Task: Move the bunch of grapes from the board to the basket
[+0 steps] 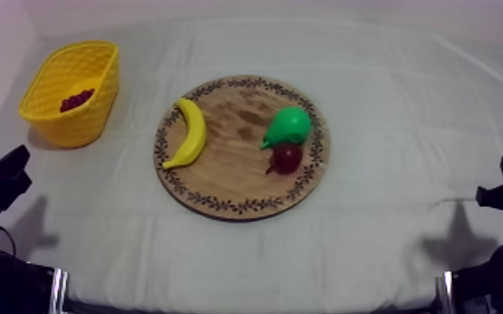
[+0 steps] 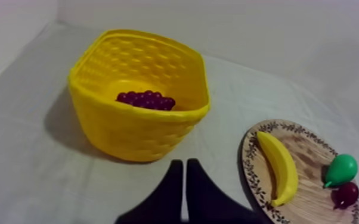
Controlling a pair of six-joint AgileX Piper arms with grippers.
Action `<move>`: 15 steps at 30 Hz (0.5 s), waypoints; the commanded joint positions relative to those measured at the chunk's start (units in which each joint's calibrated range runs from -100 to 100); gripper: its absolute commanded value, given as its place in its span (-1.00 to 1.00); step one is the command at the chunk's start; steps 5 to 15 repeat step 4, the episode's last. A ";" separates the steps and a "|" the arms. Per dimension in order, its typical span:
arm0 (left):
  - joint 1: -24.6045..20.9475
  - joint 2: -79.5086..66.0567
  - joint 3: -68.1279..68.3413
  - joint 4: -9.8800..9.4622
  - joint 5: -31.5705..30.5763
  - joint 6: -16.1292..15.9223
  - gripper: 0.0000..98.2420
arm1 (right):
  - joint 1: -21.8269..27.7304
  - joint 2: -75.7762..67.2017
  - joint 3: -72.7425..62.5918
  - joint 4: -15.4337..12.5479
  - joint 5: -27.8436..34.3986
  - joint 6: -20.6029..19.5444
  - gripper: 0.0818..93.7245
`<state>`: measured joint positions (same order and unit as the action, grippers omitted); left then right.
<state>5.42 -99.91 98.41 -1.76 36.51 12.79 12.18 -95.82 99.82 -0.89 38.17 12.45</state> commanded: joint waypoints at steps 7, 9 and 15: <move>0.04 -0.07 0.20 -0.06 0.03 -1.21 -1.00 | 0.00 -0.02 -0.05 -0.01 -0.03 0.02 -0.99; 0.04 -0.07 0.20 -0.06 0.03 -1.21 -1.00 | 0.00 -0.02 -0.05 -0.01 -0.03 0.02 -0.99; 0.04 -0.07 0.20 -0.06 0.03 -1.21 -1.00 | 0.00 -0.02 -0.05 -0.01 -0.03 0.02 -0.99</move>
